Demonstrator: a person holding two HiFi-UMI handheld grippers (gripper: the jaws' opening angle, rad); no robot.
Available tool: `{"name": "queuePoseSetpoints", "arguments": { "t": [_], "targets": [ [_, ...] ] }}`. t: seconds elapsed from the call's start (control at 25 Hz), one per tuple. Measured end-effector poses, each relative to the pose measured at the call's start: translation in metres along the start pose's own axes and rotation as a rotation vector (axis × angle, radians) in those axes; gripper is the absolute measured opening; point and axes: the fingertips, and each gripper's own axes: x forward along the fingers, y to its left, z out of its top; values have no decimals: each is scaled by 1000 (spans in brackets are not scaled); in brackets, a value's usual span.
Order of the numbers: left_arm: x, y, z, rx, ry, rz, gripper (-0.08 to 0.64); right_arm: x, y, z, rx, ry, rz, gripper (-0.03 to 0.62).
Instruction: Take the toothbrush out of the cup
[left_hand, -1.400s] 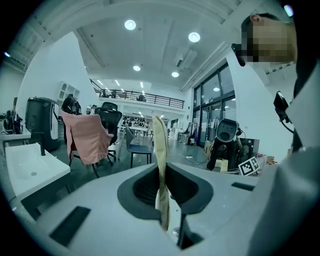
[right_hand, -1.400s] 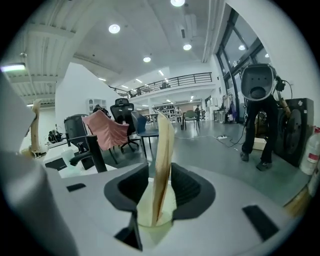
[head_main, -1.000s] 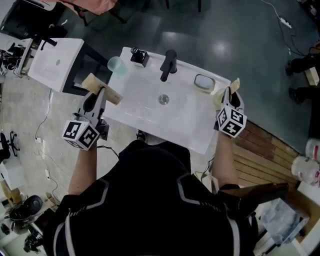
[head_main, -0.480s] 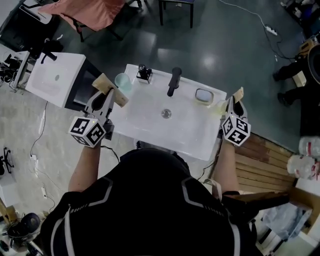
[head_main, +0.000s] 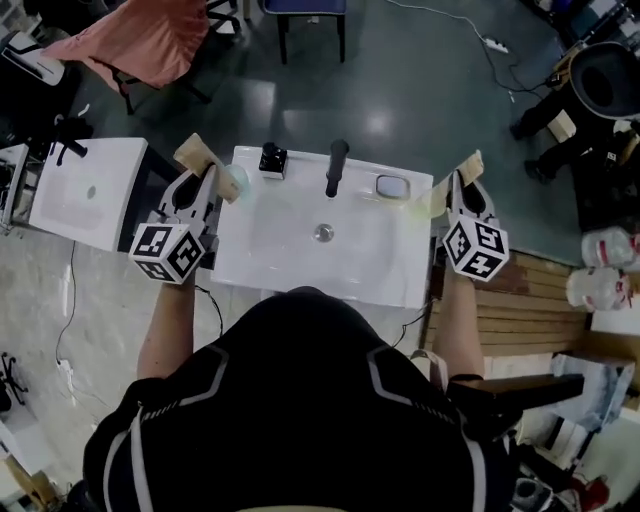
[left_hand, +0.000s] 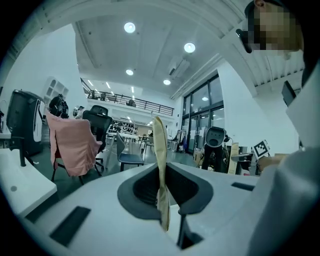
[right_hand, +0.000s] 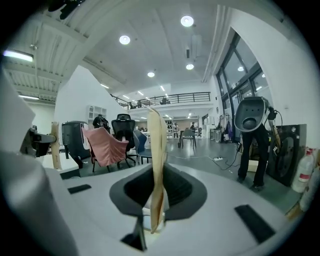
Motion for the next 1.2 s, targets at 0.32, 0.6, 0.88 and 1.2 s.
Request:
{"name": "queuePoseSetpoints", "arguments": {
  "t": [0.32,0.6,0.88,1.2],
  "targets": [
    [12,0,26,27,-40,-11,34,-40,23,58,-6,-78,24,48],
    [20,-4,39,47,-59,-4,34,-50,28,84,-23,-122,32,44],
    [25,-9,51,75,-72,0,34,-54,32,87,-14,-137,44,41],
    [25,-16,53,78,-86,27,34,-60,31,91,-40,-143,46,38]
  ]
}}
